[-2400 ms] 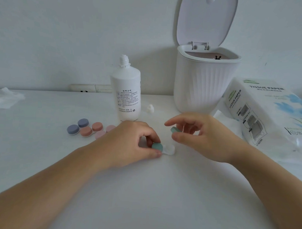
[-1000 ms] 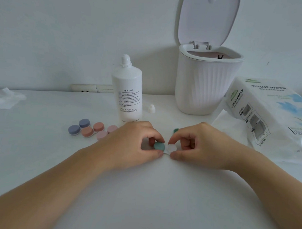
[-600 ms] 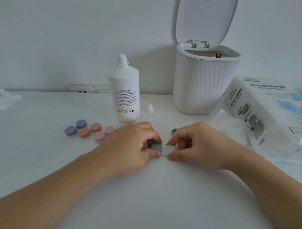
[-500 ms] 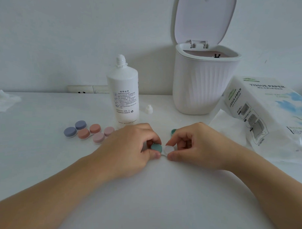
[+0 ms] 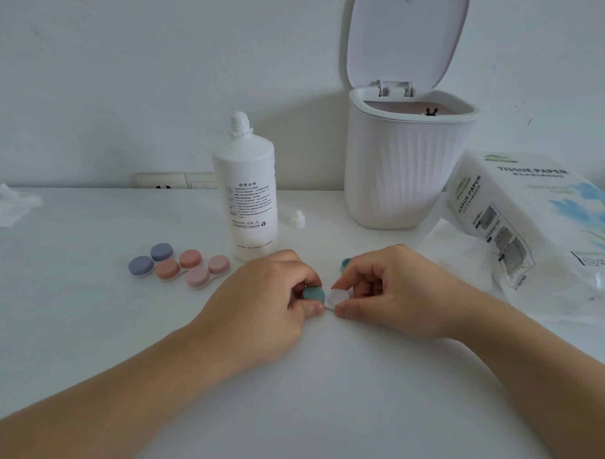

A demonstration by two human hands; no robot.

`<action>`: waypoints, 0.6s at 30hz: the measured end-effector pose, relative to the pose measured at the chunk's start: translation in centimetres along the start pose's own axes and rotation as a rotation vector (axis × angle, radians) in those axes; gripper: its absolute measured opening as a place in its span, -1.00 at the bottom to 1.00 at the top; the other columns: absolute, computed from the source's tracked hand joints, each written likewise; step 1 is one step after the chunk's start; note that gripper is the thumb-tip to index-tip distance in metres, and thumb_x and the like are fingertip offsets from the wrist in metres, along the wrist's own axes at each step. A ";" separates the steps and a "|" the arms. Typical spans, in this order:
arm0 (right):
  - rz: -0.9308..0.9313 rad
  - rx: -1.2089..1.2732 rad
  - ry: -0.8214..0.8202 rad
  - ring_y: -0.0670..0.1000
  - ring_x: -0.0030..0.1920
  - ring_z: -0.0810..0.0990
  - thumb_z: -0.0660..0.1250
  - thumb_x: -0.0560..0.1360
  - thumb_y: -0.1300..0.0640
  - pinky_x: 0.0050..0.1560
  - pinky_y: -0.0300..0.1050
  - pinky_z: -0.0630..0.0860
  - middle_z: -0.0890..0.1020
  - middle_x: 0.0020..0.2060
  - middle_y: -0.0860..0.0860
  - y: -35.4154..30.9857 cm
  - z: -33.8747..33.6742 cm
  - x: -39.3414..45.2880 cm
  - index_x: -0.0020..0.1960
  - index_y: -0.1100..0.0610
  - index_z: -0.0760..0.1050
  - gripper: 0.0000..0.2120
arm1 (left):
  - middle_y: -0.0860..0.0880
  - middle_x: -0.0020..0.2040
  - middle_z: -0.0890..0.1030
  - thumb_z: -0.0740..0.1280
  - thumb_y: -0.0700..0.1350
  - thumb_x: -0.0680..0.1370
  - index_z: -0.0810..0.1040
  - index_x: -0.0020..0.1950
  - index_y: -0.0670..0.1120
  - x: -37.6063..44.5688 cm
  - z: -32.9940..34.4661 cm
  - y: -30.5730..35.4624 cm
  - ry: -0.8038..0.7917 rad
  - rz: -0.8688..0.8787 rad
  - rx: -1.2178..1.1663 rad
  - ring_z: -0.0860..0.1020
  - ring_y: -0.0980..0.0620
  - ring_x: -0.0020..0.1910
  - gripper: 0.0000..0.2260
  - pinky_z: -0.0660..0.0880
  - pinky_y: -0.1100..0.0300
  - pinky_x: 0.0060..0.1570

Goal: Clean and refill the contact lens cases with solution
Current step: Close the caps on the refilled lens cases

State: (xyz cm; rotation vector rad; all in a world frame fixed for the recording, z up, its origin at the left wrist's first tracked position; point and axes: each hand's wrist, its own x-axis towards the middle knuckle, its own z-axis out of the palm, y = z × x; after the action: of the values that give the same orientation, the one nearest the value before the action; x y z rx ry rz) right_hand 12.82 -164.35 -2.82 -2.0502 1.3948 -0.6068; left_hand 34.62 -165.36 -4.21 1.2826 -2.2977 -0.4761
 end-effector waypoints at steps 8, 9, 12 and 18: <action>-0.010 -0.021 -0.001 -0.21 -0.41 0.48 0.56 0.41 0.06 -0.31 -0.29 0.44 0.66 -0.33 -0.05 0.0 0.1 0.1 -0.11 0.01 0.64 -0.88 | 0.20 -0.16 0.51 0.52 -0.07 0.48 0.66 -0.06 0.05 -0.1 0.3 0.1 0.038 0.012 -0.025 0.47 0.35 -0.20 -0.91 0.31 0.46 -0.27; -0.013 -0.023 -0.002 -0.21 -0.41 0.48 0.56 0.41 0.06 -0.32 -0.33 0.43 0.65 -0.35 -0.08 -0.1 0.1 0.1 -0.11 0.01 0.64 -0.88 | 0.21 -0.17 0.50 0.53 -0.07 0.47 0.67 -0.06 0.04 -0.1 0.3 0.1 0.043 0.012 -0.032 0.47 0.35 -0.20 -0.90 0.31 0.47 -0.26; -0.014 -0.028 0.010 -0.21 -0.41 0.50 0.56 0.41 0.07 -0.30 -0.38 0.42 0.62 -0.40 -0.17 0.0 0.2 0.1 -0.11 0.02 0.63 -0.88 | 0.20 -0.20 0.51 0.55 -0.06 0.45 0.68 -0.07 0.05 -0.1 0.4 0.0 0.057 0.004 -0.048 0.48 0.31 -0.21 -0.89 0.32 0.45 -0.27; -0.016 -0.047 0.029 -0.21 -0.38 0.51 0.55 0.41 0.07 -0.26 -0.32 0.47 0.62 -0.39 -0.17 0.0 0.3 0.1 -0.10 0.03 0.63 -0.87 | 0.17 -0.19 0.52 0.54 -0.04 0.45 0.68 -0.07 0.05 -0.1 0.6 -0.1 0.072 -0.009 -0.044 0.48 0.25 -0.21 -0.90 0.30 0.41 -0.29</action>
State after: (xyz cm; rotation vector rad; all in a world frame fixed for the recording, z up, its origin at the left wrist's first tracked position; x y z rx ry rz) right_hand 13.06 -164.35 -3.00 -2.0995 1.4228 -0.6180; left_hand 34.35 -165.30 -4.75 1.2684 -2.2111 -0.4738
